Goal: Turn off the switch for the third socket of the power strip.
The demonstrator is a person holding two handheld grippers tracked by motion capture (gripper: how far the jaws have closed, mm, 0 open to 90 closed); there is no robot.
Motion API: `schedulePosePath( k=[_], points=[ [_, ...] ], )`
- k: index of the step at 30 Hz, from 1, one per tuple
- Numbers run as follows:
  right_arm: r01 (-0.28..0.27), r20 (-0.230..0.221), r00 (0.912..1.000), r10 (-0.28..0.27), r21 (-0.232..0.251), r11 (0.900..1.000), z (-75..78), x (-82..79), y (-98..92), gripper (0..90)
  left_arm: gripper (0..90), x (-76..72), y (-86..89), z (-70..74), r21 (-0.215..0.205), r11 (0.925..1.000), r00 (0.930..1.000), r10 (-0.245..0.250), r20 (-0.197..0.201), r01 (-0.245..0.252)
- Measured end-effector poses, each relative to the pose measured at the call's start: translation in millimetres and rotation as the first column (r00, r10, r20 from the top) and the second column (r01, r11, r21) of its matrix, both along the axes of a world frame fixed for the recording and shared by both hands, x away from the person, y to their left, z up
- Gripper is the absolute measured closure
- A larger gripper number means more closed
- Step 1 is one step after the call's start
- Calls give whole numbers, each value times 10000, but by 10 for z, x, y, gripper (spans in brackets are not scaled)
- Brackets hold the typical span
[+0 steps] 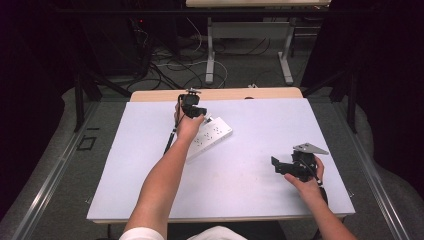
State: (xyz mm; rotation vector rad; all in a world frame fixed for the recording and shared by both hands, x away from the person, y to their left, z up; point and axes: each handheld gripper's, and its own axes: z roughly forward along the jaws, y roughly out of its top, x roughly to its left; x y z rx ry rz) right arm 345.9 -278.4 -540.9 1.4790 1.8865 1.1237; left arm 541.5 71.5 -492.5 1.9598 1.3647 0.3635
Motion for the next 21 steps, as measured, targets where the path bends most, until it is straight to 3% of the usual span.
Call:
schedulePosePath(
  k=[21],
  points=[
    [-9,-77,10000,10,19,10000,-13,-1,2,86,887,18,-224,-203,-29,9992,9984,-399,-406,398]
  ],
)
